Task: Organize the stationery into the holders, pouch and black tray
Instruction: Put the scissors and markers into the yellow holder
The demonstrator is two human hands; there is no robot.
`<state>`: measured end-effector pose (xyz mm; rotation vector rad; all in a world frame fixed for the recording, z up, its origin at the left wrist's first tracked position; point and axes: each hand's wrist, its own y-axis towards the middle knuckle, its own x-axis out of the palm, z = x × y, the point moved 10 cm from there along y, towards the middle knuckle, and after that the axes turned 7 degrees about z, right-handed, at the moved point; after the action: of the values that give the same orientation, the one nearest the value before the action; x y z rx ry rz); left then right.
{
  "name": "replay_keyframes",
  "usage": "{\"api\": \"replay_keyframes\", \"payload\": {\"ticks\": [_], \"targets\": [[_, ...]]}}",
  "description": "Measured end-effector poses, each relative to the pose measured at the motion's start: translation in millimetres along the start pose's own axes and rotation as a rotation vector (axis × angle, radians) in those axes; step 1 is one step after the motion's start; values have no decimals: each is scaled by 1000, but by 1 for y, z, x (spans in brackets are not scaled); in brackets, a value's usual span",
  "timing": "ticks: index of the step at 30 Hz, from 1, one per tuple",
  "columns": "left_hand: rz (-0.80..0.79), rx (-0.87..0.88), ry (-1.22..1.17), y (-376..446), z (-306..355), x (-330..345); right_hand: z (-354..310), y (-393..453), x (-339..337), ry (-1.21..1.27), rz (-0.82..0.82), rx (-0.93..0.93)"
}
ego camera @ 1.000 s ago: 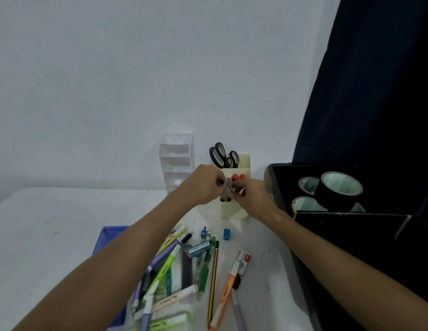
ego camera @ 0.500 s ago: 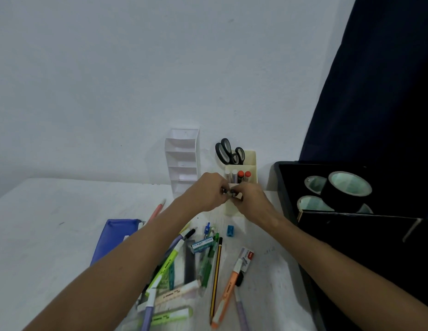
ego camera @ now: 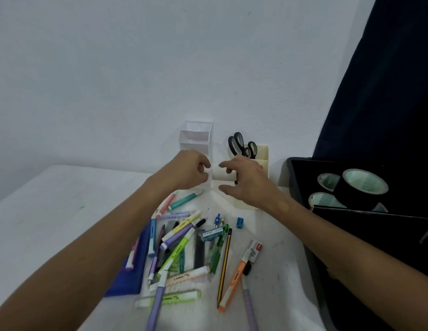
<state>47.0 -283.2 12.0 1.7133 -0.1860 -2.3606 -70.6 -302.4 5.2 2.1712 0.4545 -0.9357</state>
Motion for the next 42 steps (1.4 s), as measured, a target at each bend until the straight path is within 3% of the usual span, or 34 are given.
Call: {"api": "replay_keyframes", "payload": {"ticks": [4, 8, 12, 20, 29, 37, 42], "targets": [[-92, -87, 57, -25, -29, 2, -43, -7, 40, -2, -213, -181], [-385, -231, 162, -70, -67, 35, -74, -34, 97, -19, -512, -285], [-636, -378, 153, -125, -95, 64, -93, -60, 141, -51, -635, -390], [-522, -474, -7, -158, -110, 77, -100, -76, 180, -159, -725, -470], [-408, -501, 23, -165, -112, 80, -97, -84, 192, -355, -760, -581], [-360, -525, 125, -161, -102, 76, -81, -85, 184, -357, -862, -445], [-402, -571, 131, -156, -106, 67, -72, -81, 185, -376, -839, -418]]}}
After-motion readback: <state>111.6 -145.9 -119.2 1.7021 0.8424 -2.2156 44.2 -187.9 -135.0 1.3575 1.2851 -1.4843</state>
